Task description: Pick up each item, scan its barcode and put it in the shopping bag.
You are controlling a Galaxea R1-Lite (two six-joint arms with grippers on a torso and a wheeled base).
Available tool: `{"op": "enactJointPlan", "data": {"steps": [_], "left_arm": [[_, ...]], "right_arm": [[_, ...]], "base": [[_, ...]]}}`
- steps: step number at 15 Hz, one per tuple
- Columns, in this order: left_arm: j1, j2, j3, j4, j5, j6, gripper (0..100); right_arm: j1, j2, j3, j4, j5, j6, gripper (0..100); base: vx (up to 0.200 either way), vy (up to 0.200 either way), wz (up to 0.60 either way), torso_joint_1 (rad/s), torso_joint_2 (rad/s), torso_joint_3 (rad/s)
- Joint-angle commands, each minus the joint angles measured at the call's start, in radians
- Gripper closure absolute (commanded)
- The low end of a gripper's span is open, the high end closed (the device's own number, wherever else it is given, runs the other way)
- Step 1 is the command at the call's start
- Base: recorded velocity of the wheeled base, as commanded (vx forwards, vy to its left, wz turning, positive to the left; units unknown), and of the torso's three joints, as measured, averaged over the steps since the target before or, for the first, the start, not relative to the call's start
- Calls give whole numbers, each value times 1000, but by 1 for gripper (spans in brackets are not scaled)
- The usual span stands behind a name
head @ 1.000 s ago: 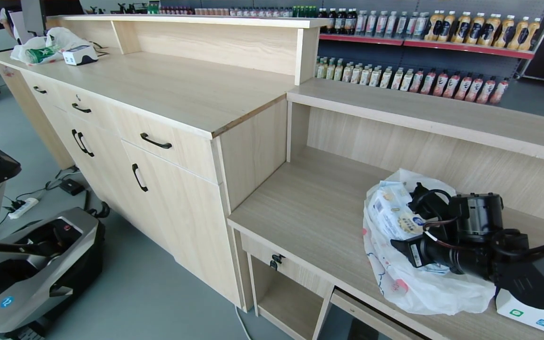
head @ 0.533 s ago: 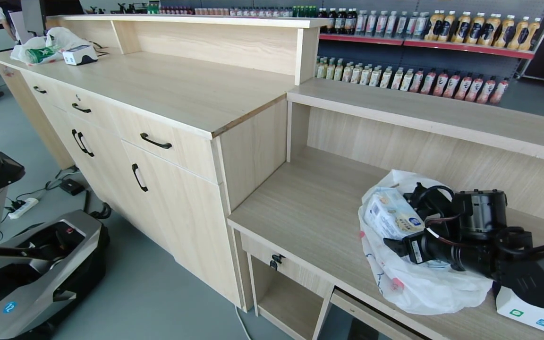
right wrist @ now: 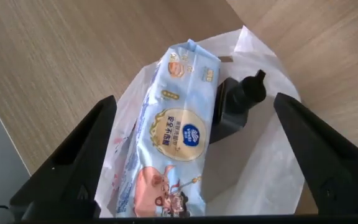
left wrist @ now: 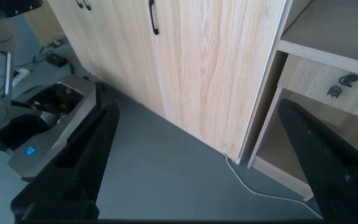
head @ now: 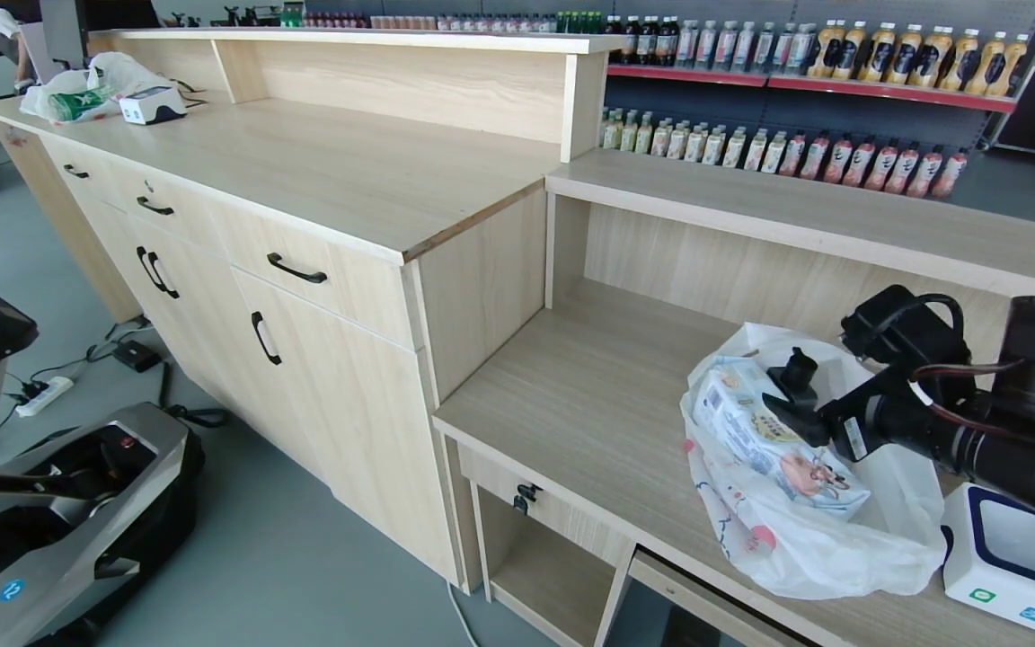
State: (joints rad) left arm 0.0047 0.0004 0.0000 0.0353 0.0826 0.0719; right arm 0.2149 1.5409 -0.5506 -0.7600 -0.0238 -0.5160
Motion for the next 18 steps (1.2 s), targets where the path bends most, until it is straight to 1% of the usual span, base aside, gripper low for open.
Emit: {"op": "enactJointPlan", "data": {"steps": [1, 3, 4, 5, 6, 7, 8, 9, 10, 12, 13, 14, 15, 16, 17, 18], "left_arm": [[1, 0, 0, 0, 0, 0, 0], [1, 0, 0, 0, 0, 0, 0], [1, 0, 0, 0, 0, 0, 0], [0, 0, 0, 0, 0, 0, 0], [1, 0, 0, 0, 0, 0, 0], [0, 0, 0, 0, 0, 0, 0], [0, 0, 0, 0, 0, 0, 0], [0, 0, 0, 0, 0, 0, 0], [1, 0, 0, 0, 0, 0, 0], [1, 0, 0, 0, 0, 0, 0], [0, 0, 0, 0, 0, 0, 0], [0, 0, 0, 0, 0, 0, 0], [0, 0, 0, 0, 0, 0, 0], [0, 0, 0, 0, 0, 0, 0], [1, 0, 0, 0, 0, 0, 0], [0, 0, 0, 0, 0, 0, 0]], "right_arm": [[-48, -120, -3, 1, 2, -72, 0], [-61, -151, -41, 11, -13, -85, 0], [-63, -171, -132, 50, -57, -85, 0], [-61, -188, -183, 91, -87, -82, 0], [-63, -226, -256, 182, -125, -78, 0], [-69, -251, -290, 238, -146, -72, 0], [-114, -303, -345, 355, -196, -41, 0], [-158, -343, -364, 442, -217, -13, 0], [-224, -381, -361, 525, -229, 22, 0], [-318, -453, -322, 689, -252, 116, 0], [-341, -487, -302, 752, -281, 174, 0], [-341, -519, -256, 758, -289, 257, 0], [-347, -574, -193, 758, -289, 335, 0], [-347, -631, -143, 762, -288, 381, 0], [-345, -829, 75, 758, -291, 419, 0], [-345, -932, 201, 746, -292, 424, 0]], "base": [[0, 0, -600, 2, 2, -7], [0, 0, -600, -2, 5, 2], [0, 0, -600, -7, 2, 7], [0, 0, -600, 12, -2, 7], [0, 0, -600, 2, 2, 12], [0, 0, -600, 2, -2, 2], [0, 0, -600, -2, 2, 7], [0, 0, -600, 7, -2, 7], [0, 0, -600, 2, 2, 7], [0, 0, -600, 0, 2, 5], [0, 0, -600, -2, -2, 2], [0, 0, -600, 2, -2, -7], [0, 0, 0, 0, 0, 0], [0, 0, 0, 0, 0, 0], [0, 0, 0, 0, 0, 0], [0, 0, 0, 0, 0, 0]]}}
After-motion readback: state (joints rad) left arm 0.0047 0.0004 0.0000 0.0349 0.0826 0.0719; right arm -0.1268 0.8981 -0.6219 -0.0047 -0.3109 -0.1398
